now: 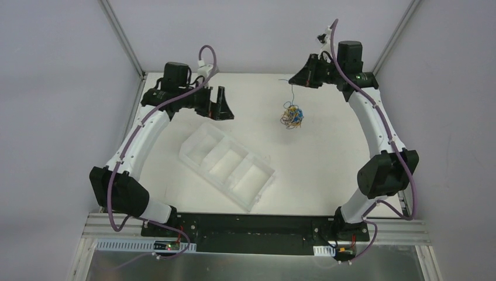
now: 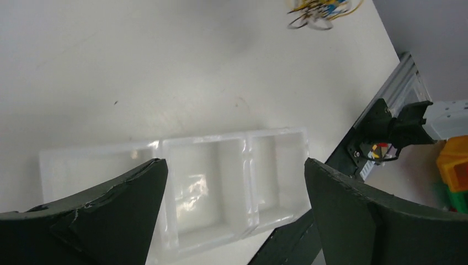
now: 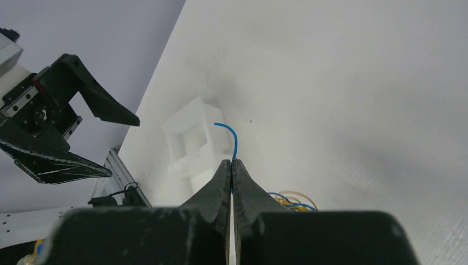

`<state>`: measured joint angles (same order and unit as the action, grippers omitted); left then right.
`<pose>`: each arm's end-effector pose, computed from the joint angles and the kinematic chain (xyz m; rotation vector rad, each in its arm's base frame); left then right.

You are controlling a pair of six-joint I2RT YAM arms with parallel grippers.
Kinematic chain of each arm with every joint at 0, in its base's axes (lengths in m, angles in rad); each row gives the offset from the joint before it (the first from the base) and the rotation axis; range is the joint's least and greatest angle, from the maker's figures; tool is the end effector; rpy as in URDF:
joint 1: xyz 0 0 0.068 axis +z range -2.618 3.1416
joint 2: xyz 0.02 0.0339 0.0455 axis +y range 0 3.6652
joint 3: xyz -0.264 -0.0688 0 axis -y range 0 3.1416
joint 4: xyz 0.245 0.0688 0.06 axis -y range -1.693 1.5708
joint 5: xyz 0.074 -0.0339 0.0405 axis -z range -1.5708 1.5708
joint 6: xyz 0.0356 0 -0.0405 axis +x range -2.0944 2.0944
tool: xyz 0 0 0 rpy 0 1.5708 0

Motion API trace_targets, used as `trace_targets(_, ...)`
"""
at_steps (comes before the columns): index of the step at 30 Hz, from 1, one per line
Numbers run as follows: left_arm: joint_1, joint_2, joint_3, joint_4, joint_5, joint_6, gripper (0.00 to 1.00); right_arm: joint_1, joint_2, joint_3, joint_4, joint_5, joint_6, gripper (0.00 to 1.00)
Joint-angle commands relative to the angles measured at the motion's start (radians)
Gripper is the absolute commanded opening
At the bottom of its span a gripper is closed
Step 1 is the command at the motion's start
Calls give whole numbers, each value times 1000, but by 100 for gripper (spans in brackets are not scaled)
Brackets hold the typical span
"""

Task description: Untangle the cables

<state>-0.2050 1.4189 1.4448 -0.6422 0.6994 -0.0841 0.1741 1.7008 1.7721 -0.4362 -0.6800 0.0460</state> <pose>0.2950 -0.0847 0.3823 0.5291 2.0996 -0.9264 0.3796 0.0895 0.4163 -0.5763 1.8438 0.8018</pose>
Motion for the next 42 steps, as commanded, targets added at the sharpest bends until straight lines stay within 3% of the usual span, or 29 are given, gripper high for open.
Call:
trace_targets(1, -137, 75, 73, 204, 84, 75, 100, -2, -53, -96, -90, -103, 11, 0)
trace_targets(5, -233, 144, 19, 401, 68, 142, 100, 5, -101, -160, -35, -154, 97, 0)
trace_targets(10, -294, 295, 48, 470, 2, 191, 93, 7, -74, -245, -20, -72, 104, 0)
trace_targets(20, -308, 564, 196, 467, -37, -8, 83, -128, 69, -454, -137, 114, -2, 0)
trace_targets(27, -359, 705, 278, 468, 1, -210, 79, -201, 10, -558, -212, 134, -87, 0)
trace_targets(30, -395, 736, 286, 478, 1, -241, 78, -211, -11, -597, -226, 142, -97, 20)
trace_targets(32, -417, 755, 284, 489, 2, -263, 74, -212, -11, -616, -220, 133, -93, 41)
trace_targets(34, -432, 776, 280, 505, 3, -285, 70, -212, -5, -635, -193, 120, -72, 50)
trace_targets(42, -468, 867, 312, 575, -13, -343, 58, -195, 57, -665, 53, 62, 170, 51)
